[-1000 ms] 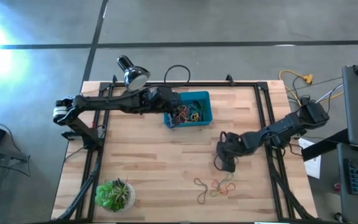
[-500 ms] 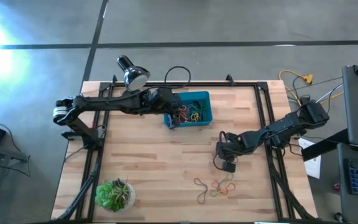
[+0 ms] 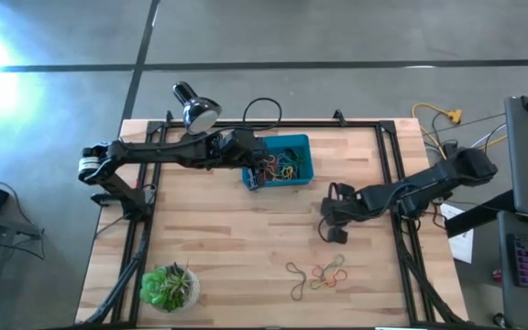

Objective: Pick and place rubber bands into bin
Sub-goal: Put the blue rubber band into the blue bin

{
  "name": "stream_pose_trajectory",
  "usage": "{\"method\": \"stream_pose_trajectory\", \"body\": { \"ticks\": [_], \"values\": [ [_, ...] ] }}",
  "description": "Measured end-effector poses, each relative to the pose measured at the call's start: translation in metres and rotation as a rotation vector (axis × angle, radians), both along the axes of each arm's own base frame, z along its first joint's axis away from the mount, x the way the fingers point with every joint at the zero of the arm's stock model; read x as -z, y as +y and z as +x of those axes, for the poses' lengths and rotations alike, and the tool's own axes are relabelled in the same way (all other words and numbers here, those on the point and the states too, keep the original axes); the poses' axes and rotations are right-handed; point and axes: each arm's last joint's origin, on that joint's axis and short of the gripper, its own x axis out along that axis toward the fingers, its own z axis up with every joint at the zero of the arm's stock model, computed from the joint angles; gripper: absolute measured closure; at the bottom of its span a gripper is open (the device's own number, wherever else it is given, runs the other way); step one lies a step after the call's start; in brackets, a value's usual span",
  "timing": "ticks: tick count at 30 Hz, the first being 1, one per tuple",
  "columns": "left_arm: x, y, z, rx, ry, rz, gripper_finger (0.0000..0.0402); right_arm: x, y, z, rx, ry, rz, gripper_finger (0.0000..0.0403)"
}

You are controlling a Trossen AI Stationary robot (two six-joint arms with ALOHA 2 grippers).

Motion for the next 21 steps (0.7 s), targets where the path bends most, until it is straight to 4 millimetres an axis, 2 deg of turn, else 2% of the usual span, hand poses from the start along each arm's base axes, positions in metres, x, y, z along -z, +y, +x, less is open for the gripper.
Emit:
{"method": "stream_pose_trajectory", "body": {
  "ticks": [5,11,15,21],
  "values": [
    [0.0,0.0,0.0,-0.001,0.0,0.0,0.0276,-0.028,-0.003,-0.002,0.027,-0.133,-0.038,0.0395],
    [0.0,0.0,0.0,-0.002,-0.002,0.001,0.0276,-0.066,-0.015,0.001,0.06,-0.288,-0.142,0.0395],
    [-0.001,0.0,0.001,-0.004,-0.011,0.004,0.0276,-0.089,-0.033,0.01,0.075,-0.34,-0.234,0.0395],
    [-0.003,0.0,0.001,-0.002,-0.02,0.004,0.0276,-0.113,-0.074,0.028,0.119,-0.409,-0.332,0.0395]
  ]
}}
